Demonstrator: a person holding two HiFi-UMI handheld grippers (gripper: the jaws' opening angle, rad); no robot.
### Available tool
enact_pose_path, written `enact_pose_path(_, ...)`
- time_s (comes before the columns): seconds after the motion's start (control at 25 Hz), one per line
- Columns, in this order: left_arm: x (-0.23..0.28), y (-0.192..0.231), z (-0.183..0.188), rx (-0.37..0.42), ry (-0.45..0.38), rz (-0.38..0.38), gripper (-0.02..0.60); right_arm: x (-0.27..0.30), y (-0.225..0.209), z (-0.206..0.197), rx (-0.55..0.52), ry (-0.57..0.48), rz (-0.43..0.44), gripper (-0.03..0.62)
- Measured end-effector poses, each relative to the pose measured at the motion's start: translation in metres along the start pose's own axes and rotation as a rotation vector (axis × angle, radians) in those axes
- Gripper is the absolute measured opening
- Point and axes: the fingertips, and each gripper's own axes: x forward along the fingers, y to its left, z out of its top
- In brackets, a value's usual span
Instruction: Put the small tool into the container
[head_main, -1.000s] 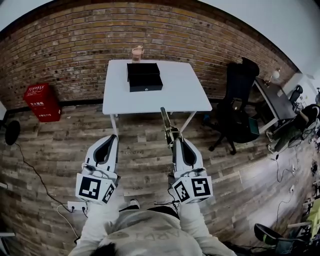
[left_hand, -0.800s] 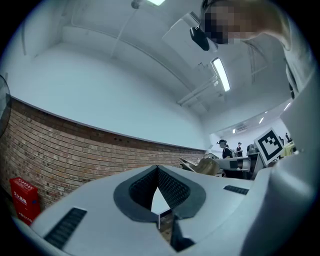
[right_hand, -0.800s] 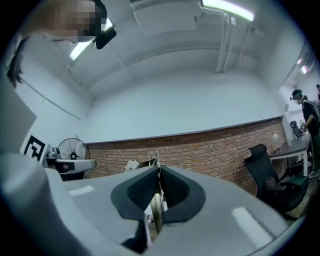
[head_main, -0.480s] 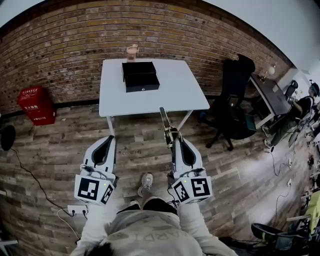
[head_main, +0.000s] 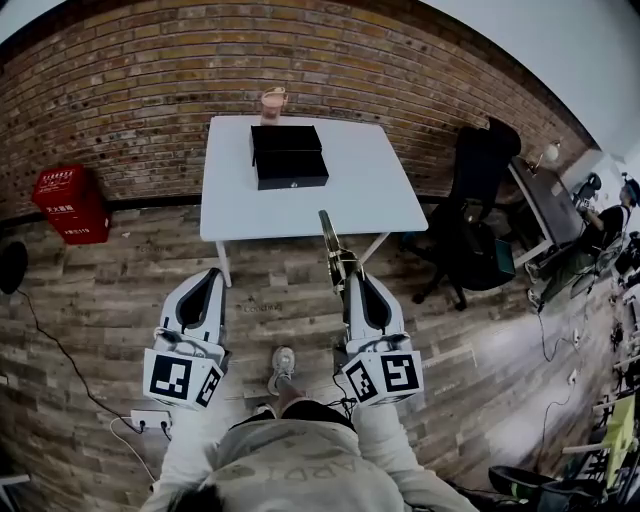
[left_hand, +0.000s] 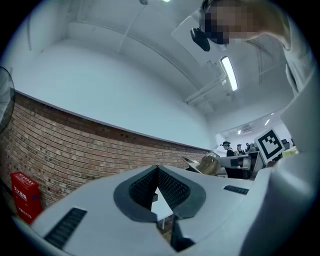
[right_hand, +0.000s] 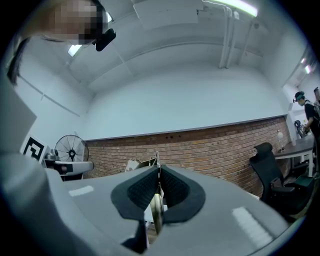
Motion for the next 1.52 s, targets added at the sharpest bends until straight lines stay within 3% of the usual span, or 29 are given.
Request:
enact_pose_path(0.36, 0.057, 0.029, -0.005, 0.006, 0.004, 0.031, 0.005, 0.066, -0.030, -0.007, 0.018, -0.005, 0.012, 0.021)
enact_pose_path(0.8, 0.165, 0.045, -0.008, 0.035, 0.004, 0.019, 0.005, 0.151, -0.092, -0.009, 0.018, -0.008, 0.029, 0.021)
enact_pose_path(1.12, 0.240, 0.049, -0.012, 0.014, -0.019, 0.023, 0.005, 0.206, -0.139, -0.015, 0.015, -0.003, 0.059, 0.021)
enact_pose_path(1.52, 0.271, 0.062, -0.027, 0.030, 0.020, 0.064, 0.005, 0.246, -0.169, -0.037, 0.059, 0.013, 0.077, 0.020)
